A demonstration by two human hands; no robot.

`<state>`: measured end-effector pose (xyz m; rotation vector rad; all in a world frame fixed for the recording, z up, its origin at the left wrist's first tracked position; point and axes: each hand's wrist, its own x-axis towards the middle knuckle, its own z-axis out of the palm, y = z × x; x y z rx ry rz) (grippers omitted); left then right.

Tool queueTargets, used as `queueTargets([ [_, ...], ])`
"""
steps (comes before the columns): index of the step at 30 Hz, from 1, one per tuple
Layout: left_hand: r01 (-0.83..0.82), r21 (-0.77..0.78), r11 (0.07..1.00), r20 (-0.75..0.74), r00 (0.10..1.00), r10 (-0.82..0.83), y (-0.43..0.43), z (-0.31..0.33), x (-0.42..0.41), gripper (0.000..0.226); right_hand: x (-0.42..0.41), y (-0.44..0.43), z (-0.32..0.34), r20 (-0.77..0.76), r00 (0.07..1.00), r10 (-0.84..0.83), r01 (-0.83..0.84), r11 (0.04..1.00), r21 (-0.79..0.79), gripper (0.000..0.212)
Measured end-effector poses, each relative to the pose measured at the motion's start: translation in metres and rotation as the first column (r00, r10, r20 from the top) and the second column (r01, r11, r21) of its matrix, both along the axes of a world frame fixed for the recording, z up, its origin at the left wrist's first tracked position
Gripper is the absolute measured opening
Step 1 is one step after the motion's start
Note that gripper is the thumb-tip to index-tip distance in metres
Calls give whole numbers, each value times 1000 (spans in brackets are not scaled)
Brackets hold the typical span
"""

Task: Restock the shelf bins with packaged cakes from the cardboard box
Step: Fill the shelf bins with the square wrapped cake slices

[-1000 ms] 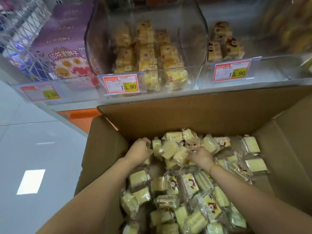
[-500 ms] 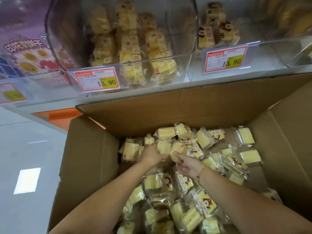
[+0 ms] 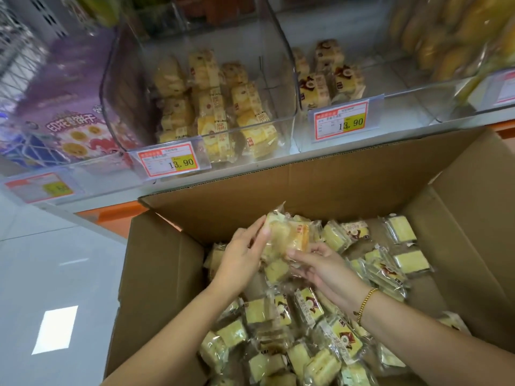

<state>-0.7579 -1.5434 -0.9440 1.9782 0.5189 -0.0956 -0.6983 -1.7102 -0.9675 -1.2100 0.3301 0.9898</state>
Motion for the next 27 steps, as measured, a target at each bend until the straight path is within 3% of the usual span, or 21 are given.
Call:
queueTargets([
  [4, 13, -205, 979, 110, 994, 10, 2, 29, -8, 40, -9, -17, 39, 132, 991, 25, -23, 1000, -20, 60],
  [7, 18, -187, 982, 70, 998, -5, 2, 42, -10, 50, -22, -32, 62, 176, 984, 8, -7, 1000, -5, 54],
  [10, 106, -338, 935, -19, 993, -119, -6, 59, -12, 64, -34, -44, 80, 223, 975, 17, -12, 1000, -26, 49],
  [14, 141, -483, 864, -30, 984, -177, -16, 76, -16, 51, -37, -51, 98, 279, 960, -1, 17, 998, -54, 56],
  [17, 135, -510, 850, -20, 986, -168, -17, 91, -18, 53, -33, -55, 111, 322, 947, 1, 14, 999, -45, 78],
  [19, 142, -524, 840, -6, 985, -170, -15, 102, -22, 46, -30, -56, 120, 333, 943, -10, 18, 1000, -20, 71],
  [21, 95, -578, 811, 17, 994, -105, -9, 109, -26, 42, -27, -57, 128, 326, 944, -43, 28, 998, 50, 57],
  [24, -73, -666, 742, 7, 995, 103, 7, 116, -27, 47, -23, -57, 136, 315, 945, -84, 37, 988, 151, 72],
  [27, -191, -619, 762, -23, 974, 225, 17, 120, -29, 55, -20, -53, 142, 311, 945, -100, 35, 977, 208, 72],
])
